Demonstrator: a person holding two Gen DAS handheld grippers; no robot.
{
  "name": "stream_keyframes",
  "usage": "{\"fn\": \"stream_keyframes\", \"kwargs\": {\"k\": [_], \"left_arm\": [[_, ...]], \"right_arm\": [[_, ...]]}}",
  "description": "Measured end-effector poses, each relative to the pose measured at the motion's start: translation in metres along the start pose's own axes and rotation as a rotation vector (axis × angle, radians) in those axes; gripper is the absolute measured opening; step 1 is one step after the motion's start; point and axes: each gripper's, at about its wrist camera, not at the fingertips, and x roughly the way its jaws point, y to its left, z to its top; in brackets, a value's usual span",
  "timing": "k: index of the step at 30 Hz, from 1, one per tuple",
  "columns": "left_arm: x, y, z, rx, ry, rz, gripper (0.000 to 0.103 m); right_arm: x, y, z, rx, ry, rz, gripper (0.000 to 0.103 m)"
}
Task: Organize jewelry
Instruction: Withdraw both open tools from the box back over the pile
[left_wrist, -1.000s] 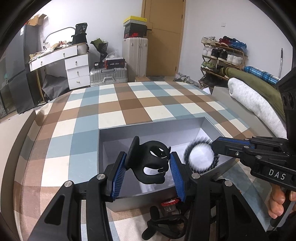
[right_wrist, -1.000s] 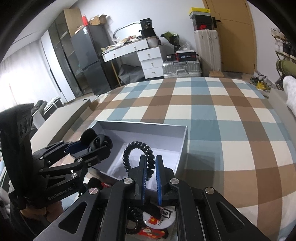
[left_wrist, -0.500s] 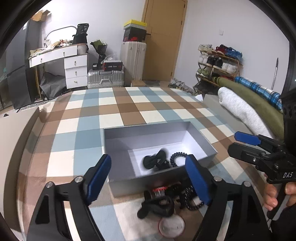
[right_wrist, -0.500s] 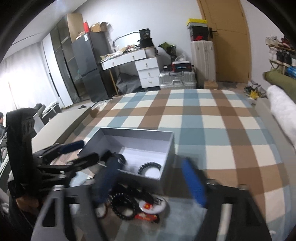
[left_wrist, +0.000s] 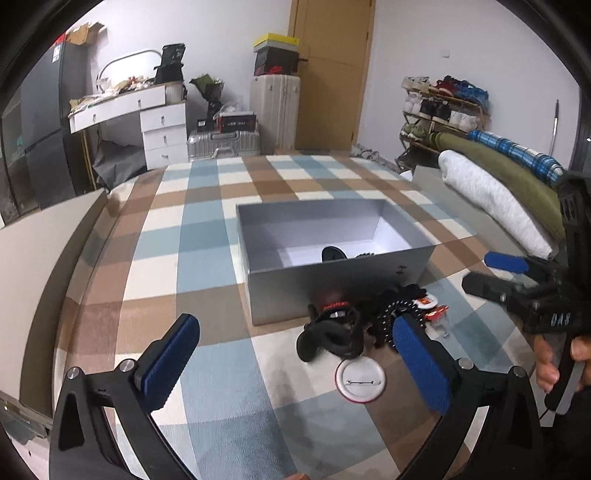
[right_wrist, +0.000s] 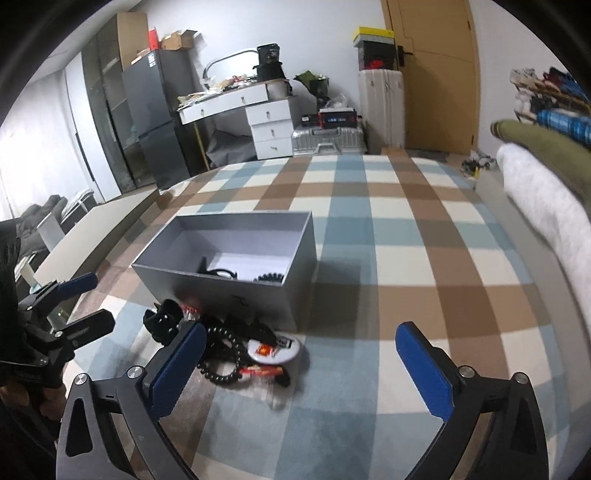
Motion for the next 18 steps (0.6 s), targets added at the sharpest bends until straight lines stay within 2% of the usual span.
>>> {"fn": "stream_keyframes", "kwargs": {"k": [3, 6, 10, 15, 17, 18], "left_arm": [[0.005, 0.001, -0.004, -0.012, 0.018, -0.015, 0.102], [0.009, -0.001, -0.007, -0.007, 0.036, -0.015, 0.102], [0.009, -0.001, -0.012, -0.001, 0.050, -0.016, 0.102], [0.009, -0.001, -0.014, -0.003, 0.057, -0.015, 0.102], [0.009, -0.002, -0.015, -0.003, 0.061, -0.017, 0.102], [0.009, -0.002, -0.015, -0.003, 0.062, -0.016, 0.102]], "right_arm": [[0.007, 0.004, -0.009, -0.031, 0.029, -0.013, 0.103], [0.015, 0.006, -0.015, -0.055, 0.069, -0.061, 0.103], [0.020, 0.007, -0.021, -0.059, 0.099, -0.028, 0.101], [0.025, 0.013, -0.026, -0.092, 0.125, -0.044, 0.089], [0.028, 0.014, -0.028, -0.097, 0.145, -0.039, 0.074], [0.029, 0.014, -0.029, -0.097, 0.147, -0.034, 0.072]]}}
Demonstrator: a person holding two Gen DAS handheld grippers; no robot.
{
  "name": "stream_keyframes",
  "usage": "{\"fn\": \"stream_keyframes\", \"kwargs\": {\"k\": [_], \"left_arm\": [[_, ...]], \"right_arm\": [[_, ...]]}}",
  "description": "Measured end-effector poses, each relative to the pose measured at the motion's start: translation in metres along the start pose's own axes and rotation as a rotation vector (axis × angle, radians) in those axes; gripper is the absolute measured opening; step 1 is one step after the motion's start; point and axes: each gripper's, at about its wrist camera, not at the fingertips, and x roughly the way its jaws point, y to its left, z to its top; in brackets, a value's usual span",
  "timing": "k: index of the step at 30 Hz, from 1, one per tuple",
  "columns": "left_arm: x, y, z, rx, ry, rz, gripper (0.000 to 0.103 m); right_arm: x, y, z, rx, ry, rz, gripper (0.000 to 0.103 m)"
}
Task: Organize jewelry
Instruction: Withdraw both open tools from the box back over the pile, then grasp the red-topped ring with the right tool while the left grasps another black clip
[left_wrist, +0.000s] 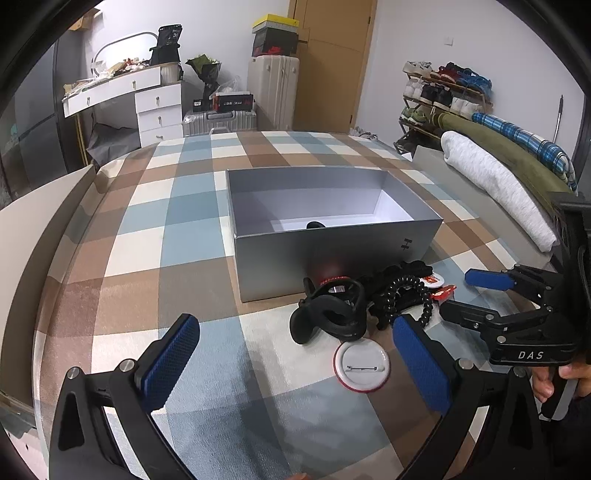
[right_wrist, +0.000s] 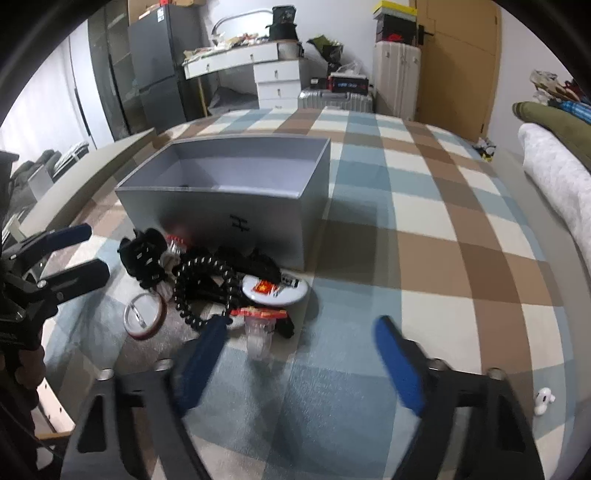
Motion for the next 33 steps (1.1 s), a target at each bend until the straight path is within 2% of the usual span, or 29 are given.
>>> {"fn": "stream_keyframes", "kwargs": {"k": [4, 6, 11, 17, 20, 25, 29, 33], "left_arm": [[0.0002, -0.0010, -0.0005, 0.004, -0.001, 0.001, 0.102], [0.0009, -0.0009, -0.0002, 0.002, 0.001, 0.001, 0.102], [0.0013, -0.0005, 0.0001, 0.001, 0.001, -0.002, 0.102], [0.0023, 0.0003, 0.0000, -0.001, 0.005, -0.006, 0.102], [0.0025, 0.0002, -0.0003, -0.002, 0.006, -0.008, 0.102], [0.0033, -0.0013, -0.0011, 0.005, 0.009, -0.011, 0.102], [0.0037, -0.0020, -0.0012, 0.006, 0.010, -0.012, 0.102], [0.0025, -0.0014, -0.0011, 0.004, 0.005, -0.014, 0.102]], "right_arm": [[-0.0042, 0.0012, -0.0055, 0.005, -0.015, 0.038, 0.070], [-0.0039, 0.0012, -0.0055, 0.012, -0.020, 0.052, 0.065], [0.0000, -0.0018, -0.0059, 0.043, -0.009, 0.113, 0.043], [-0.0042, 0.0011, -0.0052, 0.046, -0.026, 0.157, 0.039], [-0.0031, 0.0032, -0.0050, 0.041, -0.028, 0.142, 0.031], [0.0001, 0.0021, -0.0028, 0.055, -0.036, 0.132, 0.026], [-0.0025, 0.0023, -0.0032, 0.042, -0.043, 0.126, 0.018], [-0.0061, -0.0034, -0.0037, 0.066, -0.039, 0.203, 0.018]]}}
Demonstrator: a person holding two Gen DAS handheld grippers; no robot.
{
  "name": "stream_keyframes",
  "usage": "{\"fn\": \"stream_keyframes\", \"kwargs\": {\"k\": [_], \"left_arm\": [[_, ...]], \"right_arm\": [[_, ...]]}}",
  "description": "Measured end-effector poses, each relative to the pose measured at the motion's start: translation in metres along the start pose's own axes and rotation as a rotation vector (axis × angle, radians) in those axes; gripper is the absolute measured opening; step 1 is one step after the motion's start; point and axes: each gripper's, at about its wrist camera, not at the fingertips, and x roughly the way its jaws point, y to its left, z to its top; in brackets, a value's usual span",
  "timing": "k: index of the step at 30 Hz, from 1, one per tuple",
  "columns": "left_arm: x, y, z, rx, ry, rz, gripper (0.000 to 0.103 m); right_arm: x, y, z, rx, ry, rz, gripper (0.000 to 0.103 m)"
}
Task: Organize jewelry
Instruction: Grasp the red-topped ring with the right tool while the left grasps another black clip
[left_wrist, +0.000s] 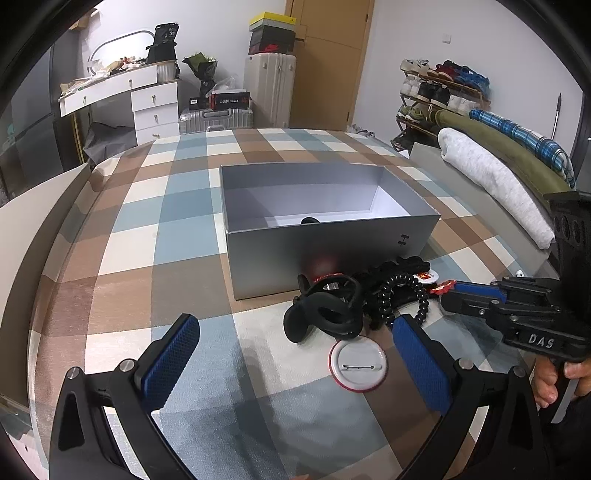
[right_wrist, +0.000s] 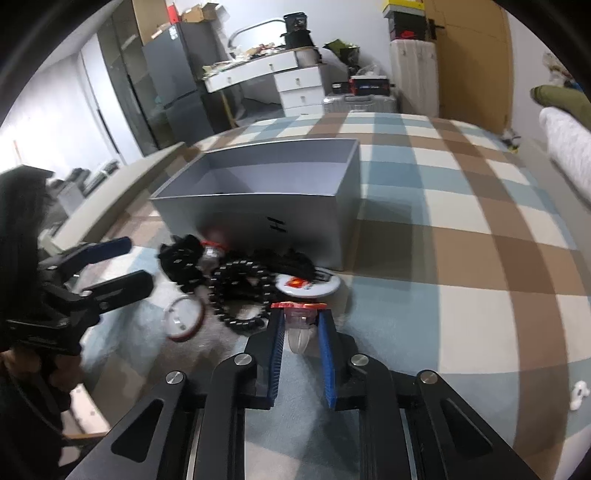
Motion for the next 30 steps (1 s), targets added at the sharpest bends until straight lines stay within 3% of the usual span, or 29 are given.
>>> {"fn": "stream_keyframes", "kwargs": {"k": [5, 11, 19, 26, 30], "left_arm": [[-0.001, 0.001, 0.001, -0.004, -0.004, 0.000, 0.102], [0.004, 0.003, 0.003, -0.024, 0.011, -0.002, 0.102], [0.020, 0.002, 0.009, -0.058, 0.054, -0.070, 0.101], [0.027, -0.005, 0.007, -0.025, 0.077, -0.097, 0.072], [0.026, -0.003, 0.007, -0.039, 0.075, -0.100, 0.071]], "right_arm": [[-0.006, -0.020, 0.001, 0.102, -0.022, 0.072, 0.018], [-0.019, -0.014, 0.005, 0.083, -0.085, 0.045, 0.018], [-0.019, -0.007, 0.007, 0.061, -0.091, 0.039, 0.018], [-0.018, -0.005, 0.007, 0.053, -0.087, 0.044, 0.018], [-0.019, -0.004, 0.008, 0.050, -0.090, 0.046, 0.018]]}}
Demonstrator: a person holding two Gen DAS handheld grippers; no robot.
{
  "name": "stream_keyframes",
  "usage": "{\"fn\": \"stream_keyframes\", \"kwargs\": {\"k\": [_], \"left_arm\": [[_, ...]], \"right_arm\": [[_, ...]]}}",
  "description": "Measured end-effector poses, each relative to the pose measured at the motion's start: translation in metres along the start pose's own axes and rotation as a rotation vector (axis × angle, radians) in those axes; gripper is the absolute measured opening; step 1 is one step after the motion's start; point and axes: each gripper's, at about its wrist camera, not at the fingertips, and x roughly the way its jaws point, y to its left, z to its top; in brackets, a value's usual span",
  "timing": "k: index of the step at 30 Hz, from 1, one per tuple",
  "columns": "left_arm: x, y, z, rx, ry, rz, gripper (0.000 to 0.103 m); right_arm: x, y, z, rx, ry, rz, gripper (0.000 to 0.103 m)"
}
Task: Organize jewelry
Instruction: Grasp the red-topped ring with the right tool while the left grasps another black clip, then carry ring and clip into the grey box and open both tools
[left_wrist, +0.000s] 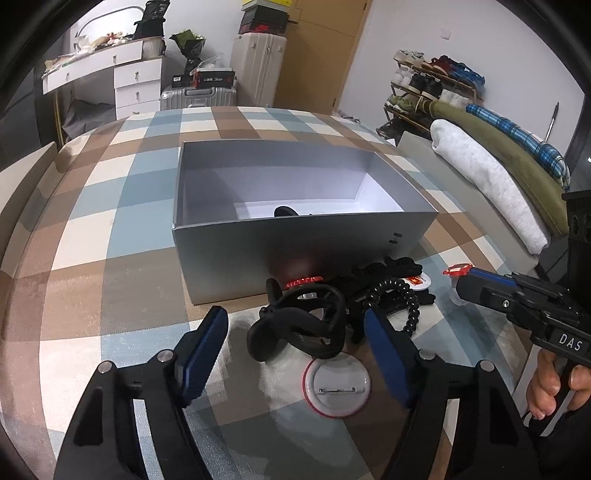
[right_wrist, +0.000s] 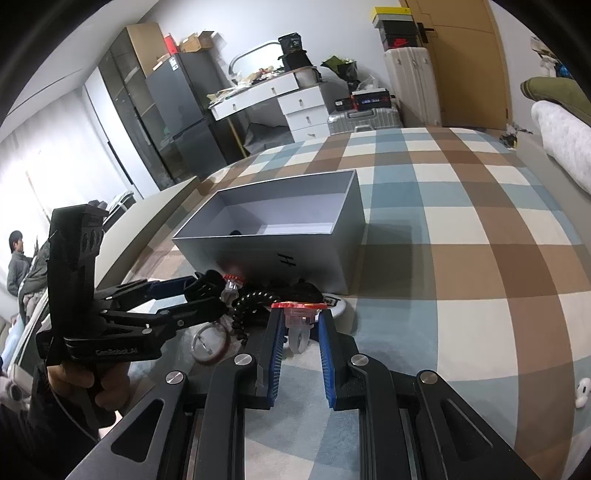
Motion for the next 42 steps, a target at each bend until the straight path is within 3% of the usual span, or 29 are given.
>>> {"fn": "stream_keyframes", "kwargs": {"k": [1, 2, 3, 27, 42], "left_arm": [[0.000, 0.000, 0.000, 0.000, 0.000, -0.002, 0.064], [0.000, 0.000, 0.000, -0.001, 0.001, -0.004, 0.048], [0.001, 0.000, 0.000, -0.001, 0.008, -0.014, 0.043], [-0.050, -0.003, 0.013, 0.045, -0.199, -0.004, 0.041], [-0.040, 0.004, 0.046, 0.029, -0.237, 0.027, 0.041]], "right_arm": [[0.000, 0.001, 0.000, -0.002, -0.001, 0.000, 0.018], [-0.001, 0.001, 0.000, -0.002, -0.002, 0.000, 0.018], [-0.001, 0.001, 0.000, -0.002, -0.003, 0.002, 0.018], [-0.009, 0.020, 0.026, -0.063, -0.060, 0.013, 0.018], [0.008, 0.015, 0.058, -0.069, -0.055, 0.058, 0.018]]}}
